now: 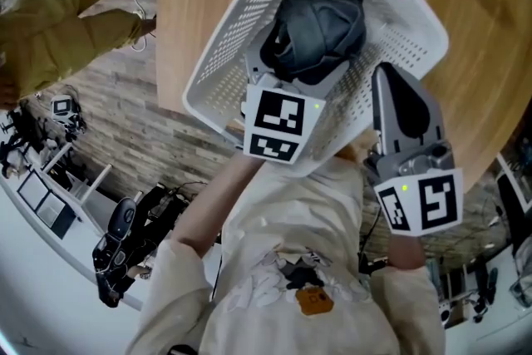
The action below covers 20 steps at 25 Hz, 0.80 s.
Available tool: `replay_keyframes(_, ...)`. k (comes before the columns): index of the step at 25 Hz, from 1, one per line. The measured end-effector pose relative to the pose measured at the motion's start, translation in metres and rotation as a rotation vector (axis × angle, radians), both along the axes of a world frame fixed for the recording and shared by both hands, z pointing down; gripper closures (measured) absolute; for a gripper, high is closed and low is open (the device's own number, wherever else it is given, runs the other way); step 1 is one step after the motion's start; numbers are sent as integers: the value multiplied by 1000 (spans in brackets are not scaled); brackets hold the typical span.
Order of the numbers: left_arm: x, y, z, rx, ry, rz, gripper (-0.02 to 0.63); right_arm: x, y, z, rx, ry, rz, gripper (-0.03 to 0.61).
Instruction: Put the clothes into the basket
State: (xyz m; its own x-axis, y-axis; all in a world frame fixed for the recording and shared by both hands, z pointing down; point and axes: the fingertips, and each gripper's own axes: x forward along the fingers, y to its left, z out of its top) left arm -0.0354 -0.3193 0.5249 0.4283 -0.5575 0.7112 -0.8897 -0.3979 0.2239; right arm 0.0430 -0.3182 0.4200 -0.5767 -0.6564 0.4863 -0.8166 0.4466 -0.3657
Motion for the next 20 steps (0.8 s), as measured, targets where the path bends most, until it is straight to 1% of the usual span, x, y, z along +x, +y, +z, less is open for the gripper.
replay_keyframes(3,0,-5,-25,69,26,-22,121,1,-1,-3,-1,1,-1,554)
replay_keyframes(5,1,-9,-36,87,46,-31,123,2,-2,-5,0,-2,-1,554)
replay_keyframes(10,1,-7,-38,78,51,-34,123,4,-2,-6,6,-22,15,554)
replay_keyframes(14,1,-3,-42,89,53,-34,123,4,-2,-5,20,-30,25,554)
replay_keyframes(18,6,4,-47,77,70,-28,123,6,-1,-5,7,-37,28,554)
replay_keyframes(19,7,6,-49,75,69,-24,126,6,-1,-5,3,-42,29,554)
replay_keyframes(20,7,7,-51,78,67,-22,158,6,-1,-5,1,-46,29,554)
